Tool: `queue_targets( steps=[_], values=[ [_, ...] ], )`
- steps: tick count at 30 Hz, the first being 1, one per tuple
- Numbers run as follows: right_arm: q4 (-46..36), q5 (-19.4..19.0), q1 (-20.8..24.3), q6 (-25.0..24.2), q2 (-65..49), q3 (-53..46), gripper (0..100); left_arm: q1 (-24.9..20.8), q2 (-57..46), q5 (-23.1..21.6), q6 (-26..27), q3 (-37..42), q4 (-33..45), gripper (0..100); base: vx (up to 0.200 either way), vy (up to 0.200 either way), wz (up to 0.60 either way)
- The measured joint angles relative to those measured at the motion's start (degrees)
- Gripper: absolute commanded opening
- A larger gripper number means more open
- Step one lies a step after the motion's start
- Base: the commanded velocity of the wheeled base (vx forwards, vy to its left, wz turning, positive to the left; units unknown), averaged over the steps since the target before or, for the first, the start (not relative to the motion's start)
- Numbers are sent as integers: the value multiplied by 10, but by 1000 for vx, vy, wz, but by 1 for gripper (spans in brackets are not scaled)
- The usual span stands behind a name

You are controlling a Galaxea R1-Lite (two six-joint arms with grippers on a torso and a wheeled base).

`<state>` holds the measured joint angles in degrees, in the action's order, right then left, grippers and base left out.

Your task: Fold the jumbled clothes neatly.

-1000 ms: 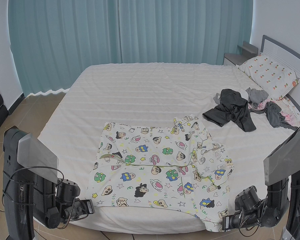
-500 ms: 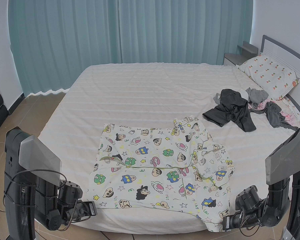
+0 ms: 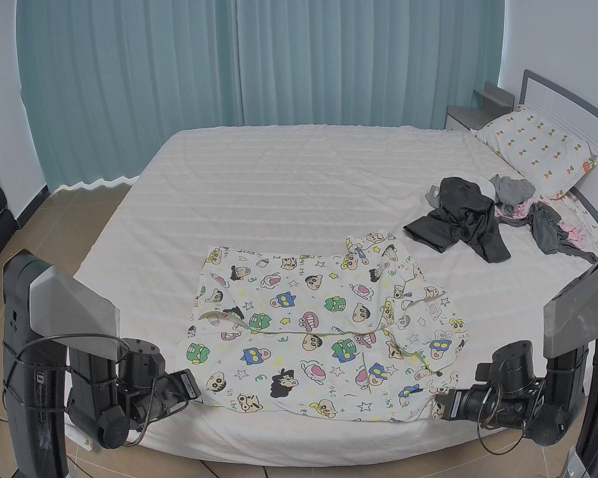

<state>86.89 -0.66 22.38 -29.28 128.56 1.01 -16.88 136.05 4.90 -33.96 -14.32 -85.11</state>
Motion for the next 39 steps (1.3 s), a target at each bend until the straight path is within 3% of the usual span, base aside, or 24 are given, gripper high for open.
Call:
queue_targets(
  steps=[5, 13, 19, 27, 39],
  values=[
    [20, 0, -32, 2, 14, 20, 0, 2, -14, 7, -8, -72, 28, 0, 0, 0, 0],
    [20, 0, -68, 5, 25, 82, 0, 8, -36, 39, -42, -205, 193, 0, 0, 0, 0],
    [5, 0, -82, 19, 29, 136, 0, 27, -43, 45, -57, -290, 265, 0, 0, 0, 0],
    [-94, -1, -92, 29, 29, 229, 0, 48, -24, 46, -60, -371, 336, 0, 0, 0, 0],
    [-179, -5, -95, 32, 30, 334, 0, 53, 42, 47, -61, -491, 422, 0, 0, 0, 0]
  ],
)
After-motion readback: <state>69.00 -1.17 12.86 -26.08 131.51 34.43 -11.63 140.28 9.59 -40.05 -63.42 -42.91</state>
